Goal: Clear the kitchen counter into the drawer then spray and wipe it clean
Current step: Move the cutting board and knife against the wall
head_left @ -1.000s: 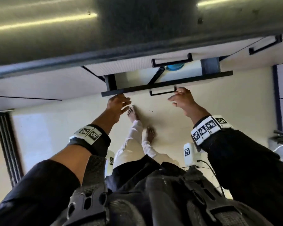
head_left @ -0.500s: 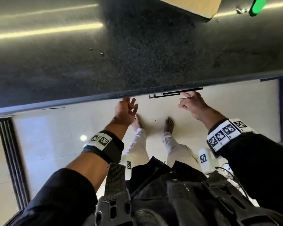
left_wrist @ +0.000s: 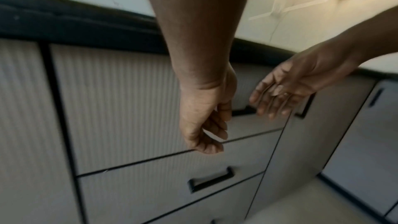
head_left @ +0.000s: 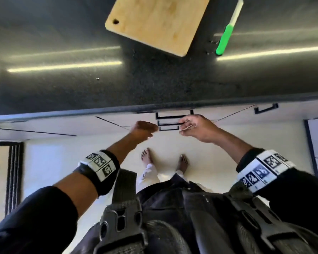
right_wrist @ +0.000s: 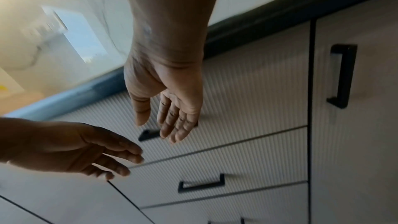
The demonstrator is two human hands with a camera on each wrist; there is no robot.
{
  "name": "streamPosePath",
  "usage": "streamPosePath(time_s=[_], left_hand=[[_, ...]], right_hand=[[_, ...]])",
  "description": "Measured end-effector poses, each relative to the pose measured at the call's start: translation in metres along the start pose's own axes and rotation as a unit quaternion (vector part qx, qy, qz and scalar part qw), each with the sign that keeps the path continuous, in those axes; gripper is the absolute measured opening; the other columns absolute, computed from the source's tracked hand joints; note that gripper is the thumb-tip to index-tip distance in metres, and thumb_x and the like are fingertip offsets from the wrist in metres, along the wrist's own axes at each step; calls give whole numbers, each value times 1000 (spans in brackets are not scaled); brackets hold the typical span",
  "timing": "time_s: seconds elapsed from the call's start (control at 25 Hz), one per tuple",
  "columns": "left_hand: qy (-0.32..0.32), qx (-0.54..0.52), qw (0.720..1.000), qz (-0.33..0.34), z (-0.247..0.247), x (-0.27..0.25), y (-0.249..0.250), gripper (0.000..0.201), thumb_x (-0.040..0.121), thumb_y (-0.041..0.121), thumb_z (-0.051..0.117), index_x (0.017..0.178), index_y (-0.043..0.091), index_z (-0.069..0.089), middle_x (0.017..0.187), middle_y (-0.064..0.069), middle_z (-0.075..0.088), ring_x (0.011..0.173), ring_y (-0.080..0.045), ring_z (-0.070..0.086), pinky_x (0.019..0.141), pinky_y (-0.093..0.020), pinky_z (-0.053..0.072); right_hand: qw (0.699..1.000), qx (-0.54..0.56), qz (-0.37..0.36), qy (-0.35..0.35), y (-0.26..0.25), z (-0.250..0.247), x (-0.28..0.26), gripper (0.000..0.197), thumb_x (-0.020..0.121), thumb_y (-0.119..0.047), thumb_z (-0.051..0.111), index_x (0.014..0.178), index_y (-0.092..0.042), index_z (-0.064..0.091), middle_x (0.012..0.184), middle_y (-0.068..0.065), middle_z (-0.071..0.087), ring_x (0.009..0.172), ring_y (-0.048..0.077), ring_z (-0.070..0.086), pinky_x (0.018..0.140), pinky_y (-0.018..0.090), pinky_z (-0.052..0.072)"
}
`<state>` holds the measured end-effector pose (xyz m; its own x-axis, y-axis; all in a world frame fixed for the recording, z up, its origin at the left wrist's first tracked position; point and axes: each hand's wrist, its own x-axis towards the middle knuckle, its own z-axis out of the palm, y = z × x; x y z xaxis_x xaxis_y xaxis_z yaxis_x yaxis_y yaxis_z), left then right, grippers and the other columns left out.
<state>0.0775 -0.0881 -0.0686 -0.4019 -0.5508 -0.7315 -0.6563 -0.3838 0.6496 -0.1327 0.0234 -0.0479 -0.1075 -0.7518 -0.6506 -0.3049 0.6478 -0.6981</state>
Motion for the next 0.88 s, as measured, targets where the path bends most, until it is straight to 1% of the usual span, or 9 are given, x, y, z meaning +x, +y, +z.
streamPosePath(time_s=[0.08, 0.2, 0.32, 0.44, 0.52, 0.64, 0.72, 0.8, 0.88], left_hand=[[-50, 81, 992, 85, 24, -30, 32, 24, 93, 3, 58, 111, 9, 71, 99, -1, 71, 81, -11, 66, 67, -15, 51], [-44, 130, 968, 212, 32, -62, 84, 18, 94, 15, 62, 108, 14, 73, 100, 4, 73, 84, -6, 68, 78, -17, 54], [8, 148, 948, 282, 16, -83, 129, 15, 93, 19, 63, 103, 23, 73, 99, 11, 73, 90, -1, 68, 84, -17, 53], [75, 129, 935, 322, -15, -80, 177, 14, 93, 20, 64, 102, 22, 74, 98, 13, 74, 93, 2, 67, 85, -13, 50], [107, 124, 933, 321, -35, -65, 203, 10, 91, 20, 66, 96, 23, 75, 91, 11, 74, 84, 1, 66, 79, -16, 48], [141, 143, 938, 283, -59, -29, 229, 11, 90, 21, 67, 90, 31, 71, 82, 6, 71, 72, -10, 62, 67, -23, 44], [171, 166, 934, 264, -78, -3, 242, 9, 89, 23, 69, 90, 33, 70, 90, 2, 71, 83, -19, 66, 70, -26, 45], [205, 190, 930, 238, -97, 18, 254, 11, 87, 28, 70, 98, 31, 70, 111, 0, 69, 105, -21, 62, 82, -29, 43], [239, 227, 929, 166, -114, 35, 262, 27, 87, 36, 70, 113, 29, 66, 131, -4, 56, 118, -24, 49, 92, -35, 39]], right_hand=[[998, 2, -55, 8, -11, -13, -29, 40, 84, -11, 76, 121, -10, 61, 103, 7, 71, 99, 25, 67, 89, 41, 52], [991, 21, -126, 33, -22, -40, -60, 33, 83, -10, 77, 114, -11, 65, 101, 8, 71, 91, 21, 67, 85, 37, 53], [982, 13, -174, 68, -41, -73, -71, 22, 84, -11, 76, 105, -13, 70, 91, 5, 72, 77, 12, 65, 73, 26, 53], [964, 43, -199, 170, -76, -115, -56, 8, 86, -8, 74, 94, -9, 72, 79, 9, 70, 65, 12, 65, 58, 18, 51], [947, 41, -189, 257, -96, -143, -30, 5, 84, -11, 76, 85, -12, 72, 76, 6, 70, 66, 14, 66, 60, 21, 52], [926, -37, -109, 360, -112, -171, 15, 19, 77, -31, 80, 81, -22, 65, 83, -1, 68, 77, 17, 66, 72, 32, 54], [912, -109, -27, 394, -121, -182, 36, 39, 73, -48, 79, 92, -19, 61, 95, 2, 64, 87, 22, 65, 76, 35, 53], [907, -156, 47, 390, -128, -186, 48, 60, 70, -59, 77, 103, -13, 57, 104, 5, 59, 96, 26, 62, 79, 37, 52], [901, -160, 98, 391, -130, -187, 59, 59, 72, -55, 78, 107, -12, 56, 109, 6, 56, 101, 27, 61, 80, 37, 49]])
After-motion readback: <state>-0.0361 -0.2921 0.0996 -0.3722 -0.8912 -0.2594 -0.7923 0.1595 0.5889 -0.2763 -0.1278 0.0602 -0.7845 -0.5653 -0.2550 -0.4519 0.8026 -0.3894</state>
